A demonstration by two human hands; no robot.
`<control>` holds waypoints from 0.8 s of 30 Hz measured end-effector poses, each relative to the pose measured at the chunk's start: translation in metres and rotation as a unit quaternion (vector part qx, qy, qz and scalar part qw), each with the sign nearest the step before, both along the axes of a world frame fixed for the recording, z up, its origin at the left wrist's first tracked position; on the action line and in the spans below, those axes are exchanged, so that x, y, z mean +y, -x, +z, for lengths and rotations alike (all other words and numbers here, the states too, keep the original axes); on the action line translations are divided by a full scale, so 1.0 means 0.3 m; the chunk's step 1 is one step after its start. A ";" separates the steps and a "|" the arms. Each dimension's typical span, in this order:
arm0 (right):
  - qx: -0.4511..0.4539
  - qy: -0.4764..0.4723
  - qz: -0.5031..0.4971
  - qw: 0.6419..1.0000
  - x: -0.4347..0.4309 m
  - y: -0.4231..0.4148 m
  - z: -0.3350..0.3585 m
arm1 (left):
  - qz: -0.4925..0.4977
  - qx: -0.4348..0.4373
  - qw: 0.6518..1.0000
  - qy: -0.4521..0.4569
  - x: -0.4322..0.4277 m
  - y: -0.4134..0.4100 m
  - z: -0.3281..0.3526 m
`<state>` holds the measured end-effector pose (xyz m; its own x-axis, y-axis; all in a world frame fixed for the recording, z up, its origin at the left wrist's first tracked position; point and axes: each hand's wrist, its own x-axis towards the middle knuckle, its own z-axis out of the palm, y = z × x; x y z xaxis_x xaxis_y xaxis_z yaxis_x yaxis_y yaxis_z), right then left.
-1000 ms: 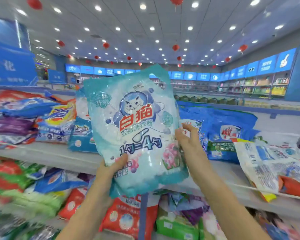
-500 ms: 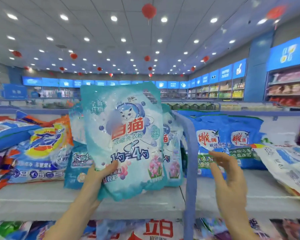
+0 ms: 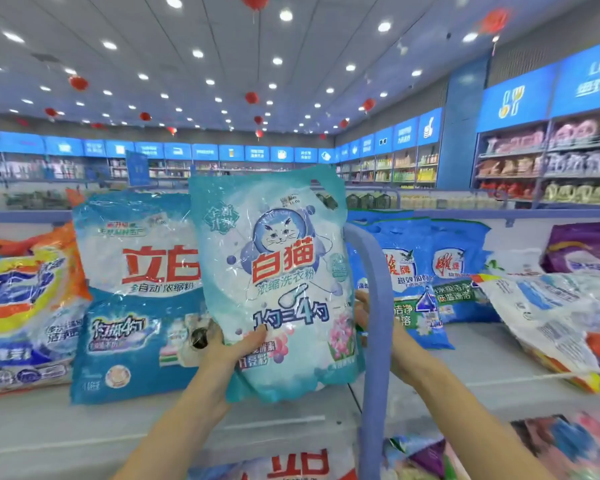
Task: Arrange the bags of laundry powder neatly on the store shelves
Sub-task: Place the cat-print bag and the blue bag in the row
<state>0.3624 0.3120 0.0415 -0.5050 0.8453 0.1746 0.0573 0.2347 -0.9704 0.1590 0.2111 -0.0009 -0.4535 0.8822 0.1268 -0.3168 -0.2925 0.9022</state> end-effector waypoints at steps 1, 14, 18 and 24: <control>0.013 0.015 0.012 1.000 -0.005 0.013 0.001 | -0.012 0.003 1.000 0.014 -0.005 0.004 -0.013; -0.069 -0.087 0.002 0.994 0.054 -0.026 -0.061 | 0.021 0.289 0.954 0.081 -0.012 -0.030 -0.035; -0.087 -0.093 0.022 0.992 0.041 -0.021 -0.052 | 0.005 0.348 0.934 0.082 -0.033 -0.040 -0.032; -0.107 -0.049 0.059 0.991 0.031 -0.010 -0.016 | 0.041 0.362 0.929 0.063 -0.043 -0.009 -0.025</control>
